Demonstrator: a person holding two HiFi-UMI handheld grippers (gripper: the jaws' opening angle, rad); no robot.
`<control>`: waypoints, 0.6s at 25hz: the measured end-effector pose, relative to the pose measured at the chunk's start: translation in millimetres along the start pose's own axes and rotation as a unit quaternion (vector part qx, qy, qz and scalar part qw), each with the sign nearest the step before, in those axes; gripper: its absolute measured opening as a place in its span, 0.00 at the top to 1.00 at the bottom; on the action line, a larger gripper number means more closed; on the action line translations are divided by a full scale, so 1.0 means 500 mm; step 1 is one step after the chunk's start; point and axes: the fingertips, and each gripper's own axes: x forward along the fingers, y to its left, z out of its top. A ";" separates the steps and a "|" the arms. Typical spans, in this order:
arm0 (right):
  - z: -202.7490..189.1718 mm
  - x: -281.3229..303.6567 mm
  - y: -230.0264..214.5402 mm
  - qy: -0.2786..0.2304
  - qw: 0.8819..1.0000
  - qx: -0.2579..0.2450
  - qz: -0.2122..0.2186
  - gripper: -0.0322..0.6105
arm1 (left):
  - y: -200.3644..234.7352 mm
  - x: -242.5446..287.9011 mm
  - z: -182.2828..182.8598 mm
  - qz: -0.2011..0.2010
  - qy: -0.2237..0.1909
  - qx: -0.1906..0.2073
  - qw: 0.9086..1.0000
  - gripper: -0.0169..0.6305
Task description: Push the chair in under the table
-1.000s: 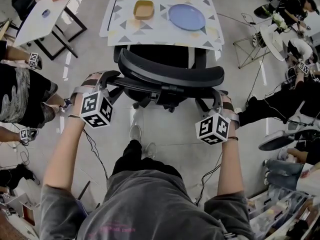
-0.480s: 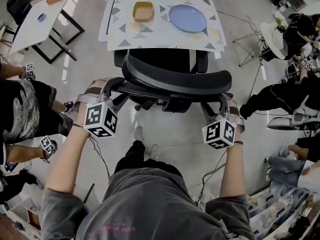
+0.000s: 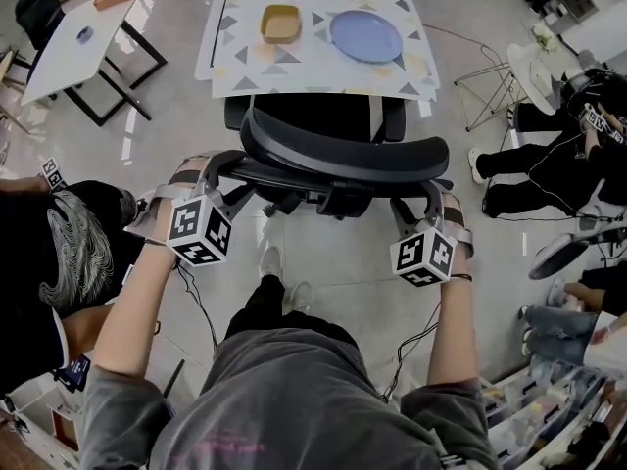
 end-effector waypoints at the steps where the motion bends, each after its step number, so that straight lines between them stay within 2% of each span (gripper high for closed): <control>1: -0.001 -0.002 0.000 0.002 1.000 0.001 -0.001 0.61 | -0.003 -0.001 0.001 -0.002 0.000 -0.002 1.000 0.58; 10: 0.007 -0.037 -0.006 -0.010 1.000 0.017 -0.011 0.60 | 0.005 -0.027 0.025 0.012 -0.014 -0.004 1.000 0.55; 15: 0.014 -0.069 -0.011 -0.026 0.998 0.047 -0.017 0.60 | 0.016 -0.059 0.040 0.021 -0.040 -0.049 0.998 0.55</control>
